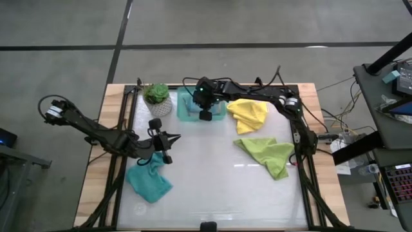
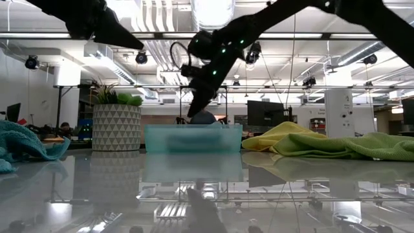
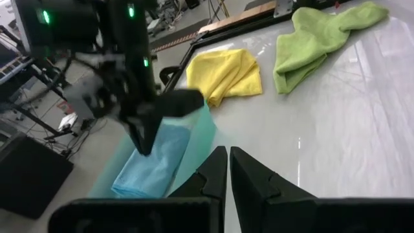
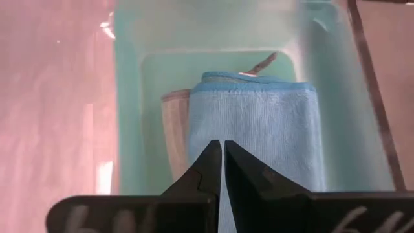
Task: Fold microfiber towels
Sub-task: Put the blue microfiber cloth into the green bin
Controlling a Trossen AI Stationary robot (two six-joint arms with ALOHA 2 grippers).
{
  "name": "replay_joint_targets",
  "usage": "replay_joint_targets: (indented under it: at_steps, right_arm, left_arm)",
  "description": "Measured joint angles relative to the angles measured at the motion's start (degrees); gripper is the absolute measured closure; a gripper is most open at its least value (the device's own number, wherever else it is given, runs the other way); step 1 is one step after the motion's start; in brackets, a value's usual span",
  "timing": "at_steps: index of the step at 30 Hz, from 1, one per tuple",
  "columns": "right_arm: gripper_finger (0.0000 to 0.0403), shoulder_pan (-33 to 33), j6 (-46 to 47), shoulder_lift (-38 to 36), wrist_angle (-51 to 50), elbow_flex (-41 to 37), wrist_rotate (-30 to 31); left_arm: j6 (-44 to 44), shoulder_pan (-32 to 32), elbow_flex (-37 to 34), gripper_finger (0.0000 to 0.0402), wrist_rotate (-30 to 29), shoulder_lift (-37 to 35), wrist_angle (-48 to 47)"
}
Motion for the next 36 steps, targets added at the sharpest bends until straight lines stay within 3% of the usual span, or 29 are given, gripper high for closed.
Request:
replay_joint_targets:
  at_steps: [8, 12, 16, 21, 31, 36]
  right_arm:
    - [0.039, -0.5, -0.5, -13.4, 13.9, -16.6, 0.0]
    - [0.039, -0.9, 0.2, -19.9, 25.8, -27.8, 0.0]
    - [0.039, -1.1, 1.0, -23.9, 34.7, -34.5, 0.5]
    - [0.039, -1.8, 2.8, -27.4, 33.7, -34.9, 3.0]
    - [0.039, -5.5, 10.4, -28.7, 27.7, -33.4, 4.9]
    - [0.039, -9.4, 15.2, -28.6, 24.3, -33.4, -1.6]
  left_arm:
    - [-3.0, 1.0, 0.0, 0.0395, 1.6, 5.3, 0.1]
    - [-1.9, 5.1, 0.0, 0.0395, 8.7, 8.5, 1.2]
    - [0.6, 12.3, 0.9, 0.0395, 19.3, 10.0, 6.8]
    - [2.0, 22.1, 4.4, 0.0395, 32.6, 10.4, 7.4]
    - [5.1, 36.4, 14.7, 0.0401, 36.4, 14.8, -6.0]
    - [6.6, 41.5, 19.4, 0.0401, 43.8, 21.5, -10.1]
